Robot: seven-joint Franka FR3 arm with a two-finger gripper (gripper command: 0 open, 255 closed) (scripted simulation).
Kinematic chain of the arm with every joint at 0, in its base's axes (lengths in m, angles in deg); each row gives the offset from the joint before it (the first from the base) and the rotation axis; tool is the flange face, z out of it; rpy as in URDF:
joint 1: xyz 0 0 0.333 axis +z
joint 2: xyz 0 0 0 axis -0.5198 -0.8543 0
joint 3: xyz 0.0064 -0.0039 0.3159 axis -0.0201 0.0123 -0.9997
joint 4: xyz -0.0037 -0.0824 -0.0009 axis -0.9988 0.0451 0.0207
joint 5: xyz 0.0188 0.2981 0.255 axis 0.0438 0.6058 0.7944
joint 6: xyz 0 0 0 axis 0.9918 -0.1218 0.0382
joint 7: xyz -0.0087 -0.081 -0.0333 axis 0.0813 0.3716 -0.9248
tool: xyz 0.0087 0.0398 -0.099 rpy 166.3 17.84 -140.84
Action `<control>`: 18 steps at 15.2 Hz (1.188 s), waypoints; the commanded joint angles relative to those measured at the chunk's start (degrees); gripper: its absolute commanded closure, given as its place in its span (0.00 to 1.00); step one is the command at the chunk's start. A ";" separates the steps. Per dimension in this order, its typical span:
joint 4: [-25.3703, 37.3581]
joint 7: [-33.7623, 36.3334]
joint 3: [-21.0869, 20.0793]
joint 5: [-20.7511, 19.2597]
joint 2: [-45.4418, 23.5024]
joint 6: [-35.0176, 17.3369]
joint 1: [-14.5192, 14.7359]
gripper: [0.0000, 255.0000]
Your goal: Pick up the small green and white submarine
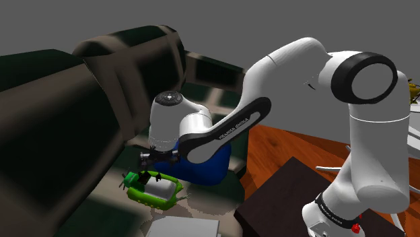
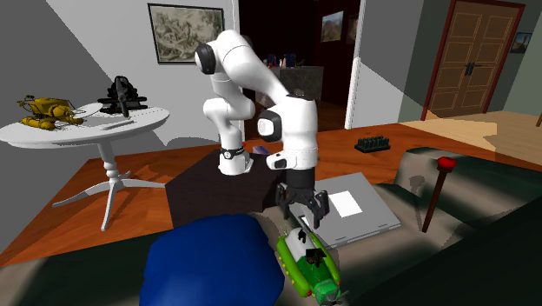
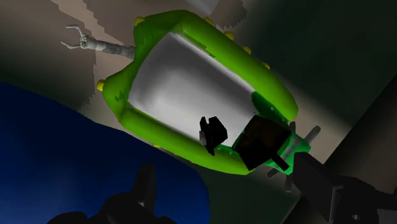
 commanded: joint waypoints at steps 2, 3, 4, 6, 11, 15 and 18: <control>0.58 1.00 0.79 -1.14 -1.73 -1.02 0.89 0.00; 0.51 1.28 1.06 -1.51 -2.21 -1.54 1.08 0.00; 0.45 1.55 1.34 -1.88 -2.71 -2.05 1.28 0.00; 0.37 2.26 2.08 -2.85 -4.00 -3.36 1.80 0.00; 0.38 2.35 2.10 -2.88 -4.04 -3.38 1.88 1.00; 0.42 2.36 2.10 -2.89 -4.06 -3.36 1.90 1.00; 0.37 2.26 2.08 -2.84 -4.00 -3.36 1.80 1.00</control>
